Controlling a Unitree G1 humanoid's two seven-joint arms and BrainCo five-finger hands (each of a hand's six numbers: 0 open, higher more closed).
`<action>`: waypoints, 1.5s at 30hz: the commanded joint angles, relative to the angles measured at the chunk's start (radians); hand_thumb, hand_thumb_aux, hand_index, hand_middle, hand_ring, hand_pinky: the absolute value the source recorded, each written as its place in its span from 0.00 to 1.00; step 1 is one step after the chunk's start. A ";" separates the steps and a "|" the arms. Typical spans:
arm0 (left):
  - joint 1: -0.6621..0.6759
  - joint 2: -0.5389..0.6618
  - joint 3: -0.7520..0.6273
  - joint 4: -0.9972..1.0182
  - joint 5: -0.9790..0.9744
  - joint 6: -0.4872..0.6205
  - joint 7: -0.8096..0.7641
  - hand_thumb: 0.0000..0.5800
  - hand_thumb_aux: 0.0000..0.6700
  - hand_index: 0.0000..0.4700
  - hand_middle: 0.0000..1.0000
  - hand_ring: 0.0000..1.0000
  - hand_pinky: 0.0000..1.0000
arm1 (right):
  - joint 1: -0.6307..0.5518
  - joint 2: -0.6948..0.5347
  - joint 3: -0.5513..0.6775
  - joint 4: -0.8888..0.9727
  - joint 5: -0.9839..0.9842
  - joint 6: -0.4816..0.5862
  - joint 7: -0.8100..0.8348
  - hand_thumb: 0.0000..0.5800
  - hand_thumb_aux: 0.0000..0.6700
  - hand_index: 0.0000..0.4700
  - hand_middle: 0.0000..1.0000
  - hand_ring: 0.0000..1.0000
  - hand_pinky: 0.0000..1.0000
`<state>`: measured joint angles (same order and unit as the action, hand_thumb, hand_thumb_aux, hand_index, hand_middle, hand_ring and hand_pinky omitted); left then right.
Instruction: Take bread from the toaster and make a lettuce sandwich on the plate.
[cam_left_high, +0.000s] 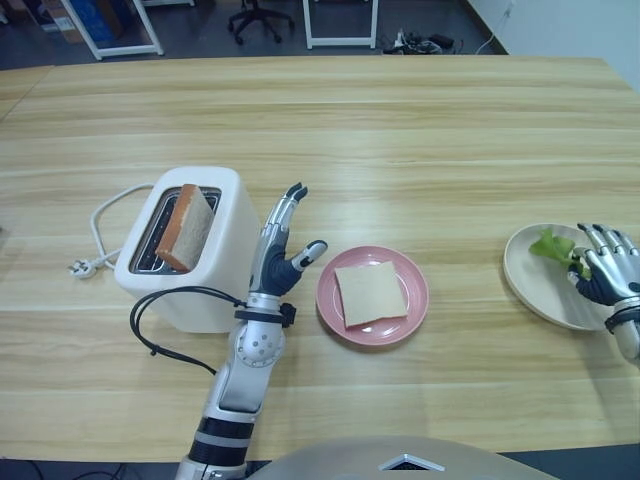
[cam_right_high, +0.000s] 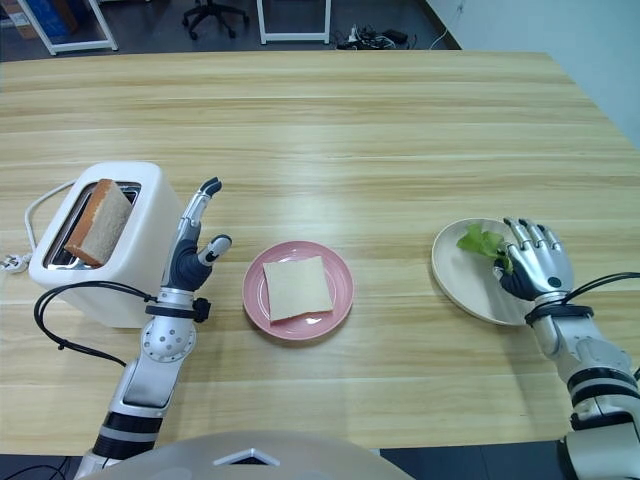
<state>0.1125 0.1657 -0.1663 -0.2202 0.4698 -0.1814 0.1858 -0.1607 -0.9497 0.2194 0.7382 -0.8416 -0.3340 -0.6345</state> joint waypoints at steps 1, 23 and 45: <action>0.007 -0.005 0.005 0.011 0.002 0.003 -0.002 0.00 0.00 0.00 0.00 0.00 0.00 | 0.143 -0.033 -0.127 -0.375 0.048 0.063 0.044 1.00 1.00 1.00 0.00 0.00 0.00; -0.018 -0.046 -0.023 0.059 0.013 -0.002 0.010 0.00 0.00 0.00 0.00 0.00 0.00 | -0.151 0.463 0.279 -0.502 -0.130 -0.015 0.324 1.00 1.00 1.00 0.00 0.00 0.00; -0.005 -0.042 -0.017 0.049 0.018 0.004 -0.007 0.00 0.00 0.00 0.00 0.00 0.00 | 0.096 0.368 0.272 -0.686 -0.152 -0.011 0.412 0.00 0.00 0.00 0.00 0.00 0.00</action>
<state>0.1015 0.1204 -0.1864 -0.1676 0.4900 -0.1869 0.1861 -0.0768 -0.5680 0.5089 0.0648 -0.9991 -0.3547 -0.2436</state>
